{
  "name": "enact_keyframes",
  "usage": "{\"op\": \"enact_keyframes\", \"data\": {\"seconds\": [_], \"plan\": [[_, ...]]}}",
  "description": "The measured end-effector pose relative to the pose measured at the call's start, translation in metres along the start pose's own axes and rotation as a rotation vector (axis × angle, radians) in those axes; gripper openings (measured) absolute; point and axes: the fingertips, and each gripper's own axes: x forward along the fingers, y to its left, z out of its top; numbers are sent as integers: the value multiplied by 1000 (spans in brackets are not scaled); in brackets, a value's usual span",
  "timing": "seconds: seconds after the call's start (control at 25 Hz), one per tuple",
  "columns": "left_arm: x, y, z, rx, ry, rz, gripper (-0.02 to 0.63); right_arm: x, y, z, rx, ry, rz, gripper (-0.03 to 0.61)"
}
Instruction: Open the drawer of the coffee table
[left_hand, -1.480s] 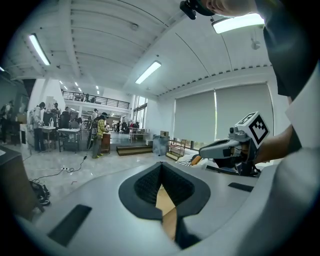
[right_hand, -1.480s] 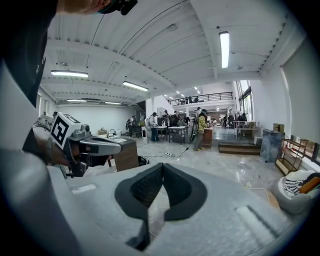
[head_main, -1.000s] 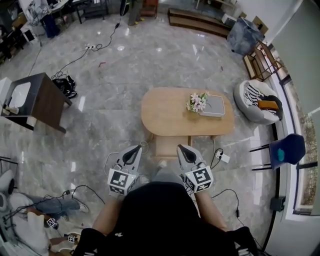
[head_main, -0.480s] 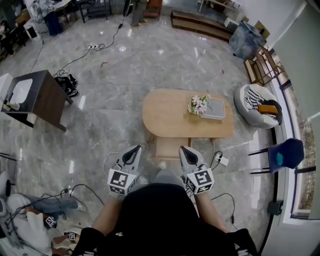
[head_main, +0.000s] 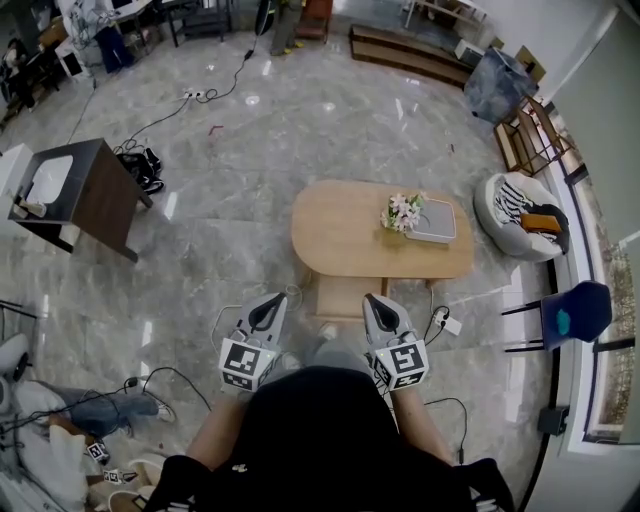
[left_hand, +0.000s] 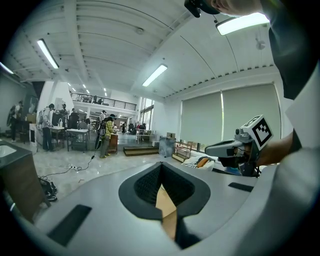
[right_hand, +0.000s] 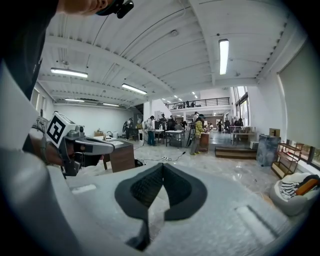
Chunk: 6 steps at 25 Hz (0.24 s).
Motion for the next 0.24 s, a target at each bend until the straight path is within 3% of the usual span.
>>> {"op": "enact_keyframes", "data": {"seconds": [0.24], "plan": [[1, -3, -3, -1, 4, -4, 14, -3, -1, -1, 8, -7, -1, -3]]}}
